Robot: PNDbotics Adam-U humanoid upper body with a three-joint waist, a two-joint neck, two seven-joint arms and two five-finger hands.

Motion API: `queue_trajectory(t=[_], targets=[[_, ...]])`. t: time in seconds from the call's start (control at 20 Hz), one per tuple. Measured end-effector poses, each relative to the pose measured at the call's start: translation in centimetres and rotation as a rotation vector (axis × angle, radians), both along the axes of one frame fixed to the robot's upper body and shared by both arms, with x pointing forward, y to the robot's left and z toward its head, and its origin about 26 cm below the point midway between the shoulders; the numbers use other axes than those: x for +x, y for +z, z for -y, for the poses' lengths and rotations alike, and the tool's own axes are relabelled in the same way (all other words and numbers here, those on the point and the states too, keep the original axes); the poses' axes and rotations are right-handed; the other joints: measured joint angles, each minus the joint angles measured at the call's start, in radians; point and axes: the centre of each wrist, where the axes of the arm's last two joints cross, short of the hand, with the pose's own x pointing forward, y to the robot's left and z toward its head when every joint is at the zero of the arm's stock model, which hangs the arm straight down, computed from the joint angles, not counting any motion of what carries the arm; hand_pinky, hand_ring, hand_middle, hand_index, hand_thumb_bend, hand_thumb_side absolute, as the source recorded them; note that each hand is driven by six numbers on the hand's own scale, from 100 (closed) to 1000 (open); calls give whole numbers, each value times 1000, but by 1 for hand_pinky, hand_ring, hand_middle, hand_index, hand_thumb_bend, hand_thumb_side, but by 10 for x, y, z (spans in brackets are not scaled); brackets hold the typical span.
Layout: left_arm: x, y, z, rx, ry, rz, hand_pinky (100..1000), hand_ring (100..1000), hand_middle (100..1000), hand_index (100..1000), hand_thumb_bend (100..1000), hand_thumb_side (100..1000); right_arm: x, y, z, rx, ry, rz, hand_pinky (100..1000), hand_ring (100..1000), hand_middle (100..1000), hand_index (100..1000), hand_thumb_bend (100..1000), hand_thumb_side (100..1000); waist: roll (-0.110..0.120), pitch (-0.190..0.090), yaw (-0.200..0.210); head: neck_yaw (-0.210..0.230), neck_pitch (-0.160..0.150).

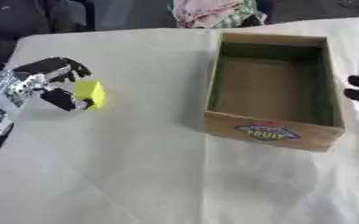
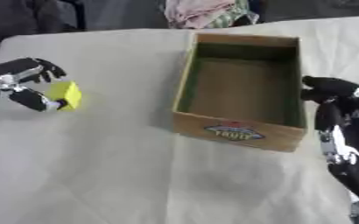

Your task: Pick up objects on the table and place them in the box.

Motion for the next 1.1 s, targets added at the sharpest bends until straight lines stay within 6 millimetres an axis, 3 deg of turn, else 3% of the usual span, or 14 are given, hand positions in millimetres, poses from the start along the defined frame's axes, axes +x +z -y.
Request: queue_trajectory(t=[0.25,0.5,0.65,0.8,1.1], targets=[[4,-9,2,-12,12,29,677,657,673,825,329,298,0,0,0,-1,2,2,836,860,595,780,100,470,-3,0,-1,0,-1],[5,-10,4,-18,9,39,593,502,472,659,216,270,0,0,0,1,2,2,836,860,595,780,100,470,-3,0,-1,0,-2],[3,-4,9,-23,-13,64,574,478,440,629,196,274,0,0,-1,1,3,2,836,860,595,780,100,470,-6,1,-1,-1,-2],[0,13,23,-40,-61,127,565,477,436,627,181,283,0,-1,0,0,3,2,836,860,595,780,100,470,-9,1,1,-1,-2],[-5,88,83,-16,-273,326,565,478,441,625,184,300,-1,-2,-2,-5,12,-3,836,860,595,780,100,470,-11,-1,6,1,-2]])
